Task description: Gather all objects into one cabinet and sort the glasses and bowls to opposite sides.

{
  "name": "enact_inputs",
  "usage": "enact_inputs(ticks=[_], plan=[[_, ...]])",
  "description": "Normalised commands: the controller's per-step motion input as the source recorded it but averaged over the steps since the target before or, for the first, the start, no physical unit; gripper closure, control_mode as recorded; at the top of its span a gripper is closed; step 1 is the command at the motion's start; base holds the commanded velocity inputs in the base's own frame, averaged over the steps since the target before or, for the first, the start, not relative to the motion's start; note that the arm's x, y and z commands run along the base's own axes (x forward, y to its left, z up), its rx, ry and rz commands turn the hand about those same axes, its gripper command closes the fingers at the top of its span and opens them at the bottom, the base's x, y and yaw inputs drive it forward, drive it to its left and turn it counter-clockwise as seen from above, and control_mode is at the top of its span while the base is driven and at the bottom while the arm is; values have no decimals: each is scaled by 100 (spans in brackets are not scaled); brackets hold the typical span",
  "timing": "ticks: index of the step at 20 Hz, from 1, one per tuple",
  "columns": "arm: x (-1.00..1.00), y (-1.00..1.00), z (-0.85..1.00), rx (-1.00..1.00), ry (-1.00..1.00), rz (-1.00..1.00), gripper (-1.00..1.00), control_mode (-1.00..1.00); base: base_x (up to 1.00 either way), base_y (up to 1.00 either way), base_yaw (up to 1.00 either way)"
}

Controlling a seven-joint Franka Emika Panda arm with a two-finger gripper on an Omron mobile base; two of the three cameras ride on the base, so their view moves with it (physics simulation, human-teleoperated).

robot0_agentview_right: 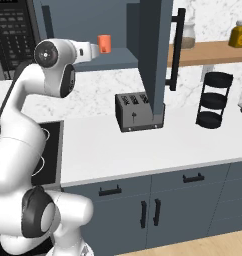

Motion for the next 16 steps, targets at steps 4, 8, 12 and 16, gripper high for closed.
enact_inputs(ticks=[4,8,12,16], plan=[[20,0,0,0,0,0,-100,-100,0,0,0],[20,0,-1,0,0,0,-100,-100,0,0,0],[34,0,-10,0,0,0,-100,-100,0,0,0],[45,0,-15,0,1,0,-100,-100,0,0,0]])
